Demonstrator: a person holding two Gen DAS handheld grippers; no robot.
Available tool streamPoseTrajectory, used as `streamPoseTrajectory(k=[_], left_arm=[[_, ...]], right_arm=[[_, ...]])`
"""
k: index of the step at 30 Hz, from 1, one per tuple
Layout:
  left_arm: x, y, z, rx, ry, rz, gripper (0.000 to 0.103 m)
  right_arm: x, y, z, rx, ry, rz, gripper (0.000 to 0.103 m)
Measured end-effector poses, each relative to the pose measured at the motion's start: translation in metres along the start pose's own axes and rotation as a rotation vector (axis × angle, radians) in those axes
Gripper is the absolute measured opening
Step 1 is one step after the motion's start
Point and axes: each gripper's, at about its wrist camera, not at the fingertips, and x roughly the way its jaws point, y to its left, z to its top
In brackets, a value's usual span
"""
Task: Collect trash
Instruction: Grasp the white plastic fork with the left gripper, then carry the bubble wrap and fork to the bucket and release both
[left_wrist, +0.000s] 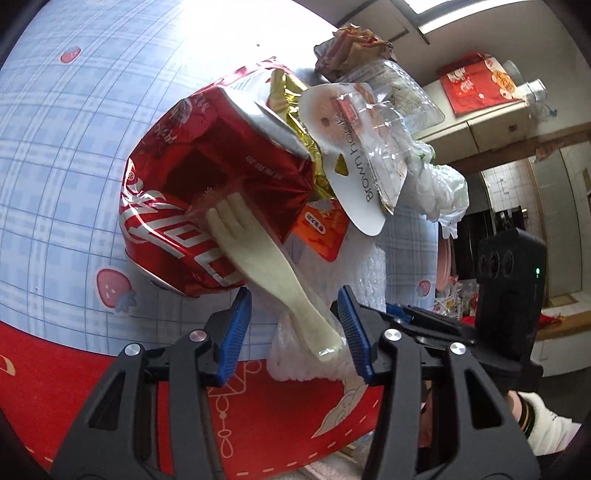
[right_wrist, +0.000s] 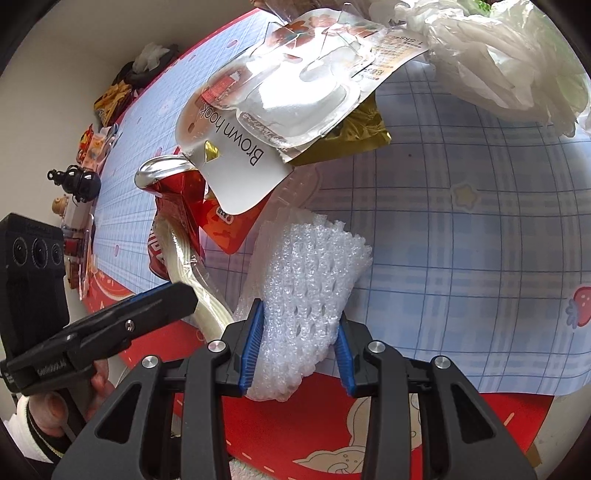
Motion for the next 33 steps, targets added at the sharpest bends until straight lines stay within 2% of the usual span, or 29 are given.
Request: streamPoseTrajectory(k=[5, 11, 19, 23, 27, 33], left_arm=[[0.007, 0.004, 0.002, -0.058, -0.006, -0.004, 0.029], [0.001, 0.003, 0.001, -0.039, -0.026, -0.014, 0.018], [-0.029, -0.010, -0.004, 0.080, -0.070, 0.043, 0.017], [-0.054, -0.020, -0.007, 0.147, -0.138, 0.102, 0.017], [-0.081, -0.035, -0.005, 0.211, -0.230, 0.128, 0.017], [-0.113, -0.075, 0.007, 0.316, -0.345, 0.075, 0.017]], right_arm=[[-0.007, -0.005, -0.003, -0.010, 0.001, -0.002, 0.035], [-0.022, -0.021, -0.009, 0.011, -0.032, 0.002, 0.033], [-0.062, -0.056, -0.019, 0.100, -0.131, 0.017, 0.033], [-0.087, -0.067, -0.024, 0.121, -0.203, 0.018, 0.033], [-0.121, -0.076, -0.028, 0.111, -0.302, 0.001, 0.033], [-0.186, -0.094, -0.030, 0.118, -0.499, -0.055, 0.033]])
